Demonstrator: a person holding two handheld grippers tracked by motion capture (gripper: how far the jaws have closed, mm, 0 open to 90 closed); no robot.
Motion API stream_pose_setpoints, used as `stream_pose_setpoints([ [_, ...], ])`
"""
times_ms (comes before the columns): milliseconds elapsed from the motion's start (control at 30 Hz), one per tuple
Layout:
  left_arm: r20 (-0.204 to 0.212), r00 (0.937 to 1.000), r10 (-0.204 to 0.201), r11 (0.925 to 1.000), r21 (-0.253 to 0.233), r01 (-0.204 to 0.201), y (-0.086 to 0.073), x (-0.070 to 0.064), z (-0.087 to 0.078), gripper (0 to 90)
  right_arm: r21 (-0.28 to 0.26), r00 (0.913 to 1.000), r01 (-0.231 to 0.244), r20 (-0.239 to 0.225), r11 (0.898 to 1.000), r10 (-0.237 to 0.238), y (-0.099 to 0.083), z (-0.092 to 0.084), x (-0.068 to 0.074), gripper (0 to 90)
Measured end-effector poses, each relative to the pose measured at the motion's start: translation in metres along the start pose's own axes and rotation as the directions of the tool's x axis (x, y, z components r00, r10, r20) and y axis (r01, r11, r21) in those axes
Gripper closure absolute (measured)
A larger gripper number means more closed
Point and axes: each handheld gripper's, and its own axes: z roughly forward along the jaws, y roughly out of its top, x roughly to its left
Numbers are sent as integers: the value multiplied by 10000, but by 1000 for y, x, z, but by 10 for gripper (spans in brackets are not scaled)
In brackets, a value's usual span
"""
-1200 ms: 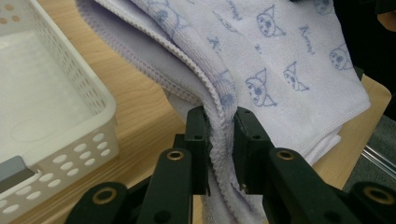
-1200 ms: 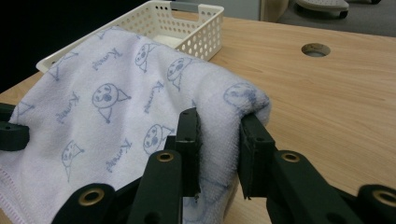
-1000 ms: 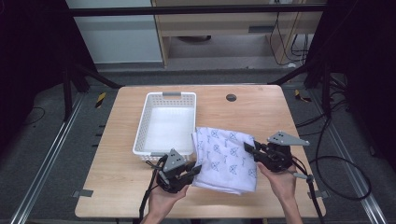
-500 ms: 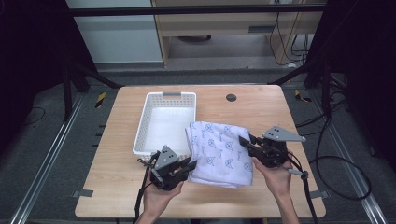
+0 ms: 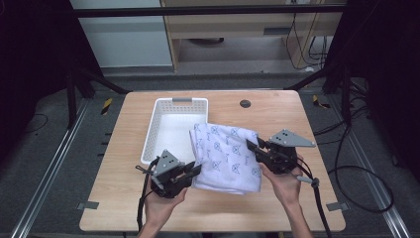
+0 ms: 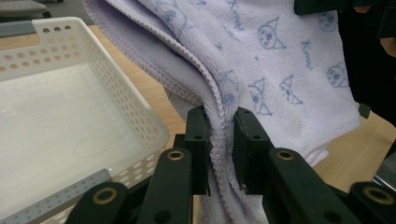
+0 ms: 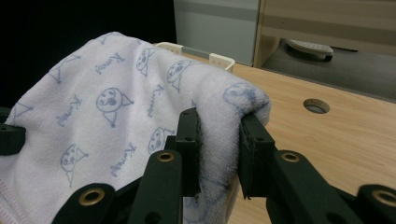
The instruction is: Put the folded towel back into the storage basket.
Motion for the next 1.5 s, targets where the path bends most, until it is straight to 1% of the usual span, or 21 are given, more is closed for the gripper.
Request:
stream_pose_setpoints([
  [233, -230, 9997, 48, 9997, -221, -53, 9, 8, -10, 767, -282, 9999, -128, 22, 9995, 129, 12, 8, 6, 730],
  [433, -395, 9992, -28, 9982, -603, 4, 18, 19, -22, 767, -555, 10000, 15, 53, 9985, -12, 27, 14, 14, 730],
  [533, -467, 9989, -22, 9974, -725, -12, 23, 24, -26, 767, -670, 10000, -3, 38, 9978, 5, 33, 17, 17, 730],
  [667, -536, 9985, -72, 9969, -783, 30, 24, 31, -28, 767, -713, 10000, 48, 87, 9974, -42, 41, 23, 21, 730],
  [867, -676, 9974, -260, 9951, -969, 194, 27, 40, -32, 768, -834, 10000, 27, 71, 9965, -21, 47, 34, 25, 730],
  [1000, -778, 9960, -429, 9933, -1106, 342, 28, 48, -34, 768, -948, 10000, -71, 21, 9955, 73, 52, 44, 26, 730],
  [1233, -1045, 9922, -675, 9909, -1233, 544, 29, 61, -38, 768, -1033, 9998, -203, -107, 9944, 193, 58, 60, 31, 730],
  [1300, -1128, 9910, -723, 9903, -1267, 578, 29, 64, -40, 768, -1019, 9997, -206, -139, 9946, 193, 60, 64, 33, 730],
  [1500, -1346, 9867, -909, 9877, -1388, 721, 29, 76, -44, 768, -958, 9998, -24, -180, 9954, 7, 68, 76, 40, 730],
])
